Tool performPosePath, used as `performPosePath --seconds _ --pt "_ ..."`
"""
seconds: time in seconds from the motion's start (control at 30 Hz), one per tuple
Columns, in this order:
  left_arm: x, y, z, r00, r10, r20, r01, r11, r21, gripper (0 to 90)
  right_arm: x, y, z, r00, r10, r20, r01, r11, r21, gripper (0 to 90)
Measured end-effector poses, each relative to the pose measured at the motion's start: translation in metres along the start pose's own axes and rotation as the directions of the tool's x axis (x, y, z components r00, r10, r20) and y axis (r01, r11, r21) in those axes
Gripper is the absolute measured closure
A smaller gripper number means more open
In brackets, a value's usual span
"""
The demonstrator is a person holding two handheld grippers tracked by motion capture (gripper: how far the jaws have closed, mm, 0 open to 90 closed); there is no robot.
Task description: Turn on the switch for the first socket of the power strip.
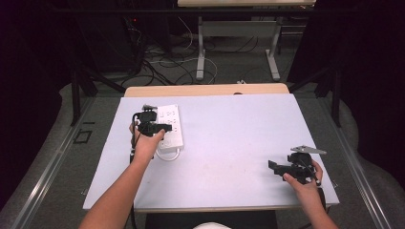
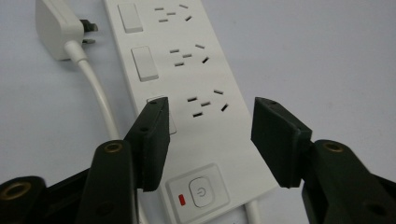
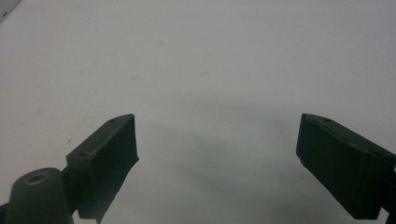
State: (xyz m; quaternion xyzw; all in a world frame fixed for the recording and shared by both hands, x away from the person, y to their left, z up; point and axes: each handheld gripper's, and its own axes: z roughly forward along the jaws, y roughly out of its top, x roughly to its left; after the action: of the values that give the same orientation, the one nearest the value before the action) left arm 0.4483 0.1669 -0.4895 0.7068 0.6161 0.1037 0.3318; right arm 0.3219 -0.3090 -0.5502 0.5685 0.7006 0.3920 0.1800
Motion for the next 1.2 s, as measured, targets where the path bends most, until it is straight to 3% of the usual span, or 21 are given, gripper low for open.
performPosePath --seconds 0.27,0.47,0.67,0.87,1.2 --pt "-0.008 -0.001 -0.007 0.9994 0.036 0.003 -0.036 0.9989 -0.031 38.5 0.0 0.0 0.0 1.0 0.003 0.001 -0.003 1.0 -0.001 11.9" --pt "-0.01 -0.002 -0.012 0.9986 0.051 0.012 -0.051 0.9987 -0.012 36.6 0.0 0.0 0.0 1.0 -0.003 0.001 0.003 1.0 -0.002 11.9" --pt "-0.012 -0.004 -0.014 0.9968 0.08 -0.005 -0.08 0.9963 -0.03 35.6 0.0 0.0 -0.001 1.0 -0.008 0.001 0.008 1.0 -0.001 11.9" --pt "-0.013 -0.007 -0.019 0.9932 0.113 -0.029 -0.114 0.9924 -0.047 35.0 0.0 0.0 -0.001 1.0 -0.002 0.004 0.002 1.0 -0.002 12.0" --pt "-0.015 -0.015 -0.03 0.981 0.193 0.015 -0.193 0.9803 -0.044 31.4 0.0 0.0 -0.001 1.0 0.003 0.005 -0.003 1.0 -0.004 12.0"
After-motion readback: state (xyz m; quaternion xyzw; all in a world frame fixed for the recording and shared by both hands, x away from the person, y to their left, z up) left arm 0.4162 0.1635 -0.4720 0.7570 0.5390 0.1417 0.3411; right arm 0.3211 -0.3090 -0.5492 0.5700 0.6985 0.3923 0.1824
